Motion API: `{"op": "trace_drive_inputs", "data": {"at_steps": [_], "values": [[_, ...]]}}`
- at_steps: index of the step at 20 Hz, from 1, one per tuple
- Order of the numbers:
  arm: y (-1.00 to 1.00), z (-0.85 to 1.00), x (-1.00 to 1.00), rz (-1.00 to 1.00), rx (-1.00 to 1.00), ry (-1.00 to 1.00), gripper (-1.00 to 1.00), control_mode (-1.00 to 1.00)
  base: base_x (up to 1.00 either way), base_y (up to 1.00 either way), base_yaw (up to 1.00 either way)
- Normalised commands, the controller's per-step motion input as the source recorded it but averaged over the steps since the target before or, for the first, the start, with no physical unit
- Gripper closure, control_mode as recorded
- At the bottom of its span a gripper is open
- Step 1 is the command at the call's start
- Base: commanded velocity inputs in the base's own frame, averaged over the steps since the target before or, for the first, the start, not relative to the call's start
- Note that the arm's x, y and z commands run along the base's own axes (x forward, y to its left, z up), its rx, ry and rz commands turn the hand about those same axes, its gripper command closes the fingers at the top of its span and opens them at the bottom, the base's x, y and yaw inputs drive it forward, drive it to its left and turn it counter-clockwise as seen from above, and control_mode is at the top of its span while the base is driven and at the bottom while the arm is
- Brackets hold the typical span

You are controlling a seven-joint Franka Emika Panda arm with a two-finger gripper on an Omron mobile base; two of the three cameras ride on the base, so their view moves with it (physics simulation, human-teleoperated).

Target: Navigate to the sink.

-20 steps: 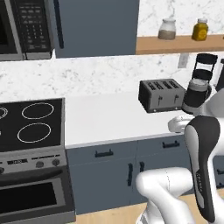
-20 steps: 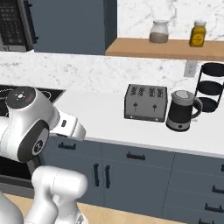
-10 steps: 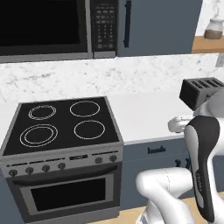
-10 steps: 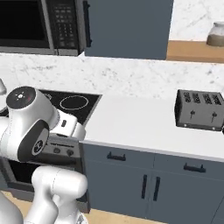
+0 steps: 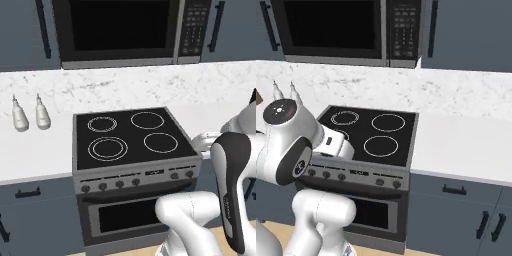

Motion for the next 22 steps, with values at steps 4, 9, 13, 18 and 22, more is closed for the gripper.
{"op": "trace_drive_inputs", "data": {"at_steps": [4,9,13,18,22], "values": [[0.00,0.00,0.00,0.00,0.00,0.00,-1.00,1.00,-0.44,1.00,0.27],[0.00,0.00,0.00,0.00,0.00,0.00,-1.00,1.00,-0.21,0.96,0.71],[0.00,0.00,0.00,0.00,0.00,0.00,-1.00,1.00,0.00,0.19,0.99],[0.00,0.00,0.00,0.00,0.00,0.00,-1.00,1.00,0.00,0.00,1.00],[0.00,0.00,0.00,0.00,0.00,0.00,-1.00,1.00,0.00,0.00,1.00]]}}
